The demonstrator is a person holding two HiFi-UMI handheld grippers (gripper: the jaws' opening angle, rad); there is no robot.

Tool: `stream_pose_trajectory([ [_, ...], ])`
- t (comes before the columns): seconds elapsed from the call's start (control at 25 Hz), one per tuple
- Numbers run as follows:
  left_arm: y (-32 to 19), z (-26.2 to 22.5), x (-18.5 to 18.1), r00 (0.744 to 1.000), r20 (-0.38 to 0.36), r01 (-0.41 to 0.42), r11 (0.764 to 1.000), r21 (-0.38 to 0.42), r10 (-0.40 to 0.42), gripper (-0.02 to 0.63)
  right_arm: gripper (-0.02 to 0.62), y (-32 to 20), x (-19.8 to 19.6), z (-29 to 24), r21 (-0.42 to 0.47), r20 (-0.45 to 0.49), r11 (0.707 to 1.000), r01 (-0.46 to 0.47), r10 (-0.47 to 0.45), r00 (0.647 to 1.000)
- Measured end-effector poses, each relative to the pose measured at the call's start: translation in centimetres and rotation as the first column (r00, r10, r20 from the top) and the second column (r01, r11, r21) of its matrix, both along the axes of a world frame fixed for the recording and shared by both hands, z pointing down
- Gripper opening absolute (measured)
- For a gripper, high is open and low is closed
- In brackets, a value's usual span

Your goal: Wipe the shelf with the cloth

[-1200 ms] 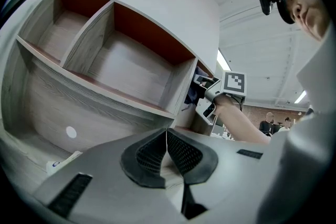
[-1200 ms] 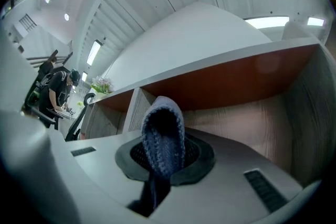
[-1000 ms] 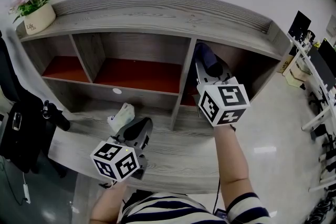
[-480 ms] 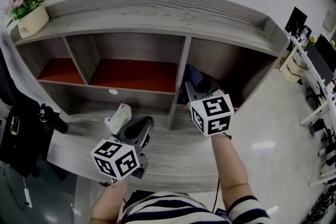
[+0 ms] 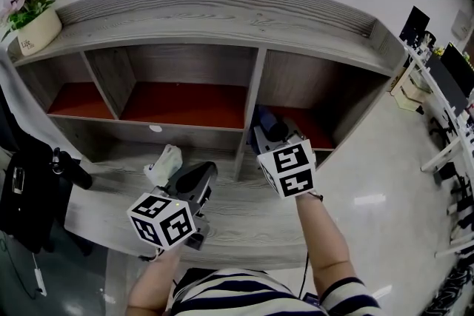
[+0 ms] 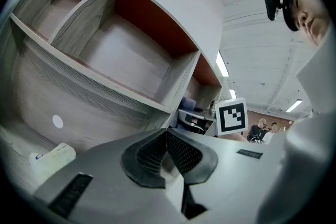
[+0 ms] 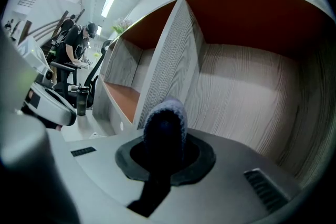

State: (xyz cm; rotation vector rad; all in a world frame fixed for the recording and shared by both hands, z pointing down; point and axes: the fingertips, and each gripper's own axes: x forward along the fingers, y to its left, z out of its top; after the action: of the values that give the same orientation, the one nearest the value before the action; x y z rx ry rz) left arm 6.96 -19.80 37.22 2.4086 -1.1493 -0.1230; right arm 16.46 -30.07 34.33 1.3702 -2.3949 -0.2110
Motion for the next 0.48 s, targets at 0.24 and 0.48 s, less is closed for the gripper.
stream_pose_trajectory([
  [0.24, -0.1, 0.2, 0.4, 1.000, -0.018, -0.014, 1.000, -0.011, 0.014, 0.017, 0.044, 0.4, -0.1, 1.8, -0.054, -0.035, 0.998, 0.019, -0.021, 0.999],
  [0.48, 0.0, 0.3, 0.9, 0.999, -0.019, -0.031, 0.999, -0.008, 0.031, 0.017, 0.046, 0.5, 0.2, 1.4, -0.029, -0.021, 1.000, 0.011, -0.012, 1.000],
])
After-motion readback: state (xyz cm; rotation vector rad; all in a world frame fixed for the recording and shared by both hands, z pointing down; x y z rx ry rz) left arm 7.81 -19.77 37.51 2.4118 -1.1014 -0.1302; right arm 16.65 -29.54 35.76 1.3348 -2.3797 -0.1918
